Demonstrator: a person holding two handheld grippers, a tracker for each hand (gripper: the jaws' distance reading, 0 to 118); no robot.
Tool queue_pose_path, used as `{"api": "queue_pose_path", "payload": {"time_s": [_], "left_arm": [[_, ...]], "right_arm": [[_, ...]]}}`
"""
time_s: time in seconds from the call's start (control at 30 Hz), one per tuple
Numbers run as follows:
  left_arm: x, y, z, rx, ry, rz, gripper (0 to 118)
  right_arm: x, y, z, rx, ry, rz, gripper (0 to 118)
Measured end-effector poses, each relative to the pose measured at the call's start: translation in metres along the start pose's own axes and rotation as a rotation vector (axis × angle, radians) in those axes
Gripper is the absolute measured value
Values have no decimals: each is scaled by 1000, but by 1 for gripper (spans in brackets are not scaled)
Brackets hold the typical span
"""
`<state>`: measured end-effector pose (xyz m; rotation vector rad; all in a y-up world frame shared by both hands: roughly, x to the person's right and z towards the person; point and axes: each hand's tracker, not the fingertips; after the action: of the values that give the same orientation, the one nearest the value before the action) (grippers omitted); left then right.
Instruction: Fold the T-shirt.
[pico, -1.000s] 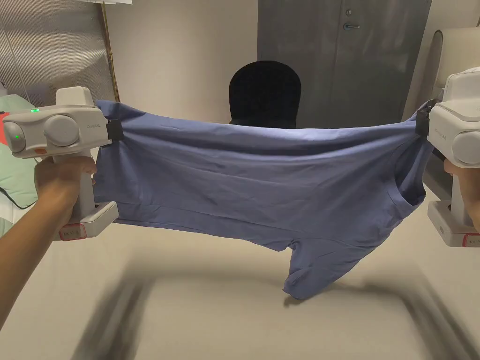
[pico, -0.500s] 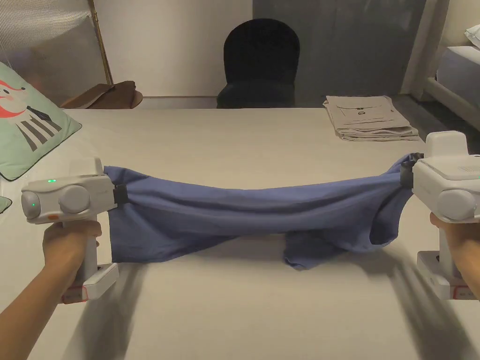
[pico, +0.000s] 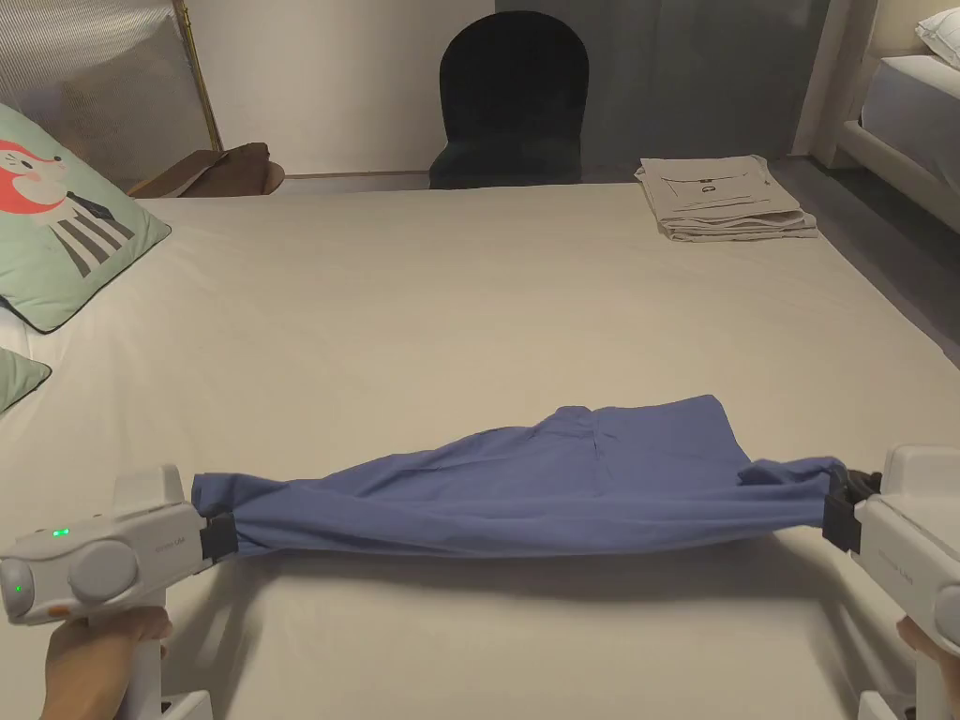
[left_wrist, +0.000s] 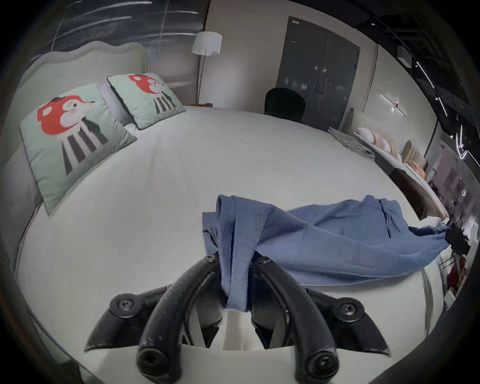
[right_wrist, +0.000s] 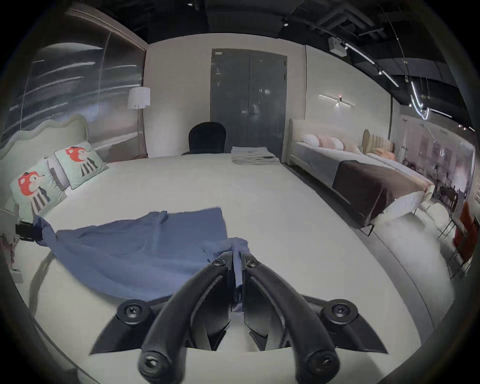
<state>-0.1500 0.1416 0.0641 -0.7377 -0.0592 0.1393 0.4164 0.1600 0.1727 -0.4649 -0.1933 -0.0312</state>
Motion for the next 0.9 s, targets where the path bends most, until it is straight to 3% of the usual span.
{"api": "queue_pose_path", "payload": {"time_s": [0.47, 0.63, 0.83, 0.9], "left_arm": [[-31, -131, 73, -124, 10, 0, 9], [-39, -142, 80, -111, 5, 67, 9], [-29, -141, 88, -112, 18, 42, 9], [-26, -138, 90, -113, 22, 34, 13]], "right_arm": [[6, -115, 103, -181, -2, -38, 4], [7, -150, 99, -281, -13, -76, 4], [6, -145, 99, -287, -18, -93, 5], [4, -139, 104, -290, -17, -95, 15]]}}
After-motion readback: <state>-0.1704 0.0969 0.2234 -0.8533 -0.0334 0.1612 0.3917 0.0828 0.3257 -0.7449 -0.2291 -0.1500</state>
